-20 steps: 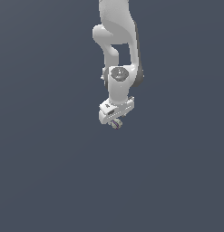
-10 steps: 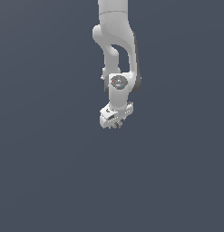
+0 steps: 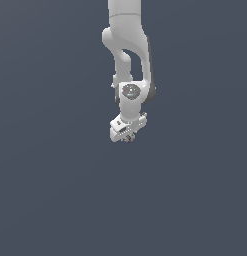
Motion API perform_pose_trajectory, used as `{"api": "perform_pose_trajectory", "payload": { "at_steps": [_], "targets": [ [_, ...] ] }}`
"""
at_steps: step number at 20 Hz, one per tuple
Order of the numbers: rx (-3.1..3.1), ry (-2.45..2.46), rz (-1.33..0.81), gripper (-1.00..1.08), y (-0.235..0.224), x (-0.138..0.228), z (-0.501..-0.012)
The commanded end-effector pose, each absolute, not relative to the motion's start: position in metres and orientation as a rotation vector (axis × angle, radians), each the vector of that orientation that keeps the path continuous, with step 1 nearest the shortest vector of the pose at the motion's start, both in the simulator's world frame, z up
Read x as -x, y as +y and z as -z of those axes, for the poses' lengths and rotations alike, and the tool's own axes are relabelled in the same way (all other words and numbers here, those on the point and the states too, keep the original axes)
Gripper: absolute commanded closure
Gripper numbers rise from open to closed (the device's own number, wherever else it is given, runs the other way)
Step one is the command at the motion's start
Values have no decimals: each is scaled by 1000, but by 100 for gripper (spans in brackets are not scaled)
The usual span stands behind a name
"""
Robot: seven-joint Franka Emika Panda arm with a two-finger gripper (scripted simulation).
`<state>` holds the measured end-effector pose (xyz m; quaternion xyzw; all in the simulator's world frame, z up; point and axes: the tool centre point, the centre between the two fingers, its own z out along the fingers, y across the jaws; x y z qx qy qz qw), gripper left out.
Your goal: Pick up the object and move it to a goal position.
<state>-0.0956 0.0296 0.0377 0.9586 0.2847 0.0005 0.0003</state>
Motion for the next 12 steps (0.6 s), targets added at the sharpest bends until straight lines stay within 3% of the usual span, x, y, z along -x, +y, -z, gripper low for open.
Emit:
{"api": "perform_pose_trajectory", "payload": {
  "at_steps": [1, 12],
  "targets": [
    [-3011, 896, 0, 108, 30, 96, -37],
    [-3011, 895, -2, 108, 56, 111, -41]
  ]
}}
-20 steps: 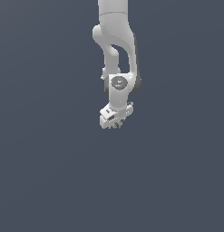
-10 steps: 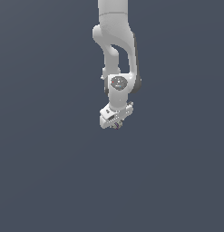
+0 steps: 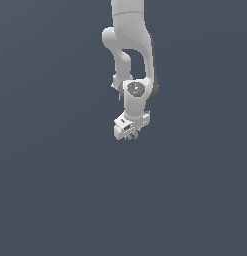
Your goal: Pick up the object and move it to a goal position.
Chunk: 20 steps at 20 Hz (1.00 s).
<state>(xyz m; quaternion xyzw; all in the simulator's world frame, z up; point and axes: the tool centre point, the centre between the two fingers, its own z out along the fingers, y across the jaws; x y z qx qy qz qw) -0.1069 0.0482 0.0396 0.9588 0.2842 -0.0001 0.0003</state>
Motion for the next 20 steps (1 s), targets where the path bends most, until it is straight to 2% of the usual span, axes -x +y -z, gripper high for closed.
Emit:
{"api": "perform_pose_trajectory", "payload": {
  "at_steps": [1, 10, 20],
  "targets": [
    [-3011, 895, -2, 108, 62, 114, -42],
    [-3011, 896, 0, 108, 116, 143, -48],
    [-3011, 896, 0, 108, 124, 145, -49]
  ]
}}
